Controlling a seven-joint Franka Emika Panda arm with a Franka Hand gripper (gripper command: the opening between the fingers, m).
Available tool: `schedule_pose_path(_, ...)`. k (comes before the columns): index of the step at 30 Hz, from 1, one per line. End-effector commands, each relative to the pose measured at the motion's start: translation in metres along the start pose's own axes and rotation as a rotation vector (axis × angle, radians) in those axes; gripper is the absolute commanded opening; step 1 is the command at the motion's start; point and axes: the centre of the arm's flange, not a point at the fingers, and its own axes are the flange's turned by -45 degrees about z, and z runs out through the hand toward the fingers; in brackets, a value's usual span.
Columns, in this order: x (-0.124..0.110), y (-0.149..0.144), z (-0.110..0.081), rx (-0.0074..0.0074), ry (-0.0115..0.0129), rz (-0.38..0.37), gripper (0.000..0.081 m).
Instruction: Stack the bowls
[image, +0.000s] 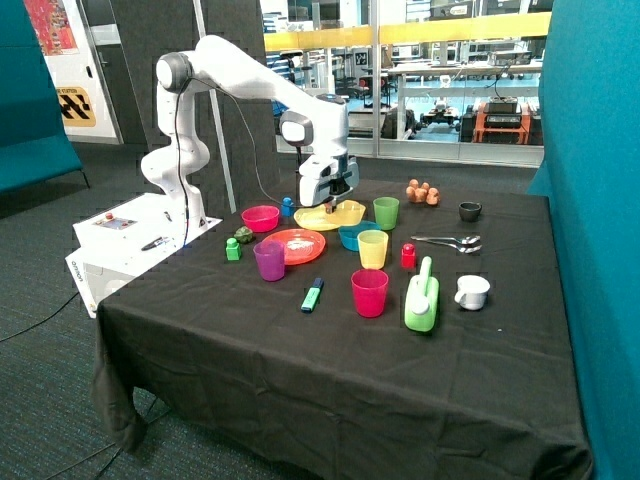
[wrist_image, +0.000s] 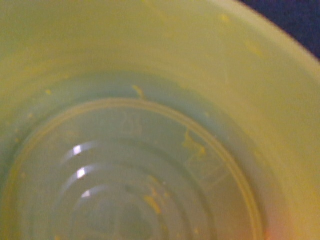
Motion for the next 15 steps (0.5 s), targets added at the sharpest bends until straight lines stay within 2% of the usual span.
schedule_pose_path(1, 0.007, 0.009, 0.009, 0.001, 0.0066, 0.031, 0.0)
schedule_pose_path(15, 0.025, -0.006, 0.02, 0.0009, 0.0066, 0.009, 0.0)
